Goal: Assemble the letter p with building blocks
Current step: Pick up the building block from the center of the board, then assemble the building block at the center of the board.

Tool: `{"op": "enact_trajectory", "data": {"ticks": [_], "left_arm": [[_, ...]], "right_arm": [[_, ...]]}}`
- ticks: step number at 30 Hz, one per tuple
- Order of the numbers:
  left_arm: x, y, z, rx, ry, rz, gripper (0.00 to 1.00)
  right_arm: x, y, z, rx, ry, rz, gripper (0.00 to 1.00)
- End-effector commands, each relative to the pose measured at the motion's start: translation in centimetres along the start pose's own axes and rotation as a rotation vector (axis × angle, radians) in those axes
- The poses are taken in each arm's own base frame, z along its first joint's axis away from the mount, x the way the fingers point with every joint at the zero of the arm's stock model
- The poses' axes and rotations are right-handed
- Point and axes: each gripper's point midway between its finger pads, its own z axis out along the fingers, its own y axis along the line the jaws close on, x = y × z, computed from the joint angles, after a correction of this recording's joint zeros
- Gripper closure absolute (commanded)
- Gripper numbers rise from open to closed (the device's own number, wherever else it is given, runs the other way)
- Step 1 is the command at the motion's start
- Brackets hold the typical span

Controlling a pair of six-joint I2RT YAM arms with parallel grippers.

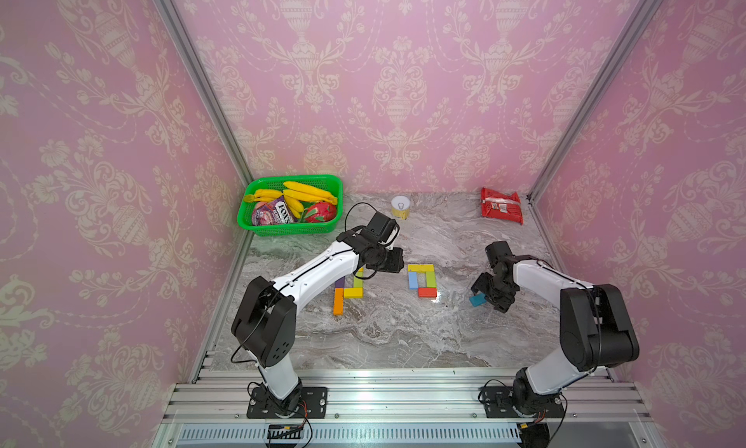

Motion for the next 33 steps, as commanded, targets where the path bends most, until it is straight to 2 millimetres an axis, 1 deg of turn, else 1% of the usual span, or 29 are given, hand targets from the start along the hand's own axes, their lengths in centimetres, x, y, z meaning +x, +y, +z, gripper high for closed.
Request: {"op": "enact_trajectory", "data": {"ticks": [1, 2, 4, 6, 8, 12, 15, 18, 20, 23, 24, 25, 26, 29, 33], "left_arm": [[0.0, 0.8, 0.5, -0.032, 0.013, 0.008, 0.64], [-0.1, 0.9, 0.5, -0.033, 0.015, 0.008, 0.64], [-0.1, 0.8, 0.6, -0.033, 0.019, 0.011, 0.64], [-0.2, 0.7, 0.5, -0.031, 0.019, 0.009, 0.64], [-0.2, 0.6, 0.4, -0.029, 0.018, 0.011, 0.64], [-0.1, 0.3, 0.6, -0.012, 0.034, 0.005, 0.64], [0.3, 0.4, 1.0, -0.006, 0.053, -0.018, 0.64], [0.3, 0.4, 0.7, -0.004, 0.036, -0.032, 0.64], [0.3, 0.7, 0.5, -0.019, 0.027, -0.035, 0.64], [0.4, 1.1, 0.0, -0.044, 0.015, -0.038, 0.63], [0.5, 1.3, -0.1, -0.052, 0.010, -0.040, 0.63], [0.5, 1.5, -0.3, -0.059, 0.005, -0.045, 0.63], [0.6, 1.7, -0.4, -0.068, 0.000, -0.048, 0.63], [0.9, 2.8, -1.0, -0.102, -0.009, -0.071, 0.62], [1.6, 4.7, -1.2, -0.117, 0.006, -0.146, 0.61]], "right_arm": [[0.5, -0.3, 1.1, 0.007, 0.032, -0.023, 0.43], [0.8, -0.4, 1.3, 0.004, 0.043, -0.027, 0.48], [1.3, -0.3, 1.6, -0.013, 0.059, -0.032, 0.63], [1.8, -0.3, 2.0, -0.026, 0.075, -0.040, 0.74], [2.0, -0.3, 2.0, -0.029, 0.078, -0.063, 0.89], [1.8, 0.5, 0.9, -0.049, 0.045, -0.125, 0.90], [1.8, 2.4, -1.3, -0.112, 0.011, -0.201, 0.90], [2.3, 4.7, -4.0, -0.151, -0.018, -0.299, 0.90], [3.0, 6.6, -5.8, -0.189, -0.023, -0.359, 0.90], [4.3, 9.6, -7.7, -0.226, -0.015, -0.455, 0.90], [5.0, 10.1, -7.8, -0.221, -0.002, -0.481, 0.90], [5.1, 11.9, -9.1, -0.244, -0.016, -0.512, 0.90], [5.7, 12.9, -9.3, -0.250, -0.010, -0.565, 0.90], [7.5, 15.7, -9.4, -0.267, 0.016, -0.644, 0.90], [10.2, 18.2, -8.3, -0.266, 0.057, -0.724, 0.90]]}}
